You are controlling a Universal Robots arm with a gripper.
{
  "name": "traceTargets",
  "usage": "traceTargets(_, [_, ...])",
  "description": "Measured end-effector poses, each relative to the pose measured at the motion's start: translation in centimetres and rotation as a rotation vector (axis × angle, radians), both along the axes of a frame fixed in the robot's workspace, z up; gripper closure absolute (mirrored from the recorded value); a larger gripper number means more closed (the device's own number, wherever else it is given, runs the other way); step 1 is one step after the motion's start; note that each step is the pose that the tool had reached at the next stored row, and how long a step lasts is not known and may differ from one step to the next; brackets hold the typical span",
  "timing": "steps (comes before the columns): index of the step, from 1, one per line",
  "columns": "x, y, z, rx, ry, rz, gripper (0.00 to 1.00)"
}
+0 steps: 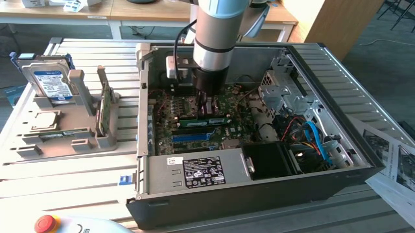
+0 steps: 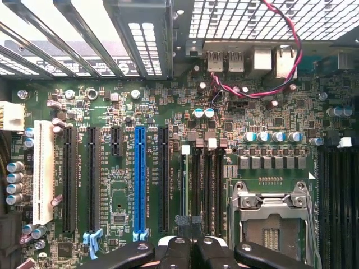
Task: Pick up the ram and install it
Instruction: 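Press down the ram until it locks into place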
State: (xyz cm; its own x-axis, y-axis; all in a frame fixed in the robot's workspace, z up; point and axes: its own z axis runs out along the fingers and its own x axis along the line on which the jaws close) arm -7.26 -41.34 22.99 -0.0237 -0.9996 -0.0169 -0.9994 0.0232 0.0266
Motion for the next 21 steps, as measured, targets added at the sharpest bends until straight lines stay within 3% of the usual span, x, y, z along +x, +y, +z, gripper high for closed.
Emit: traceTargets(21, [0.0, 0.0, 2.77, -0.0003, 0.0001, 0.0, 0.89])
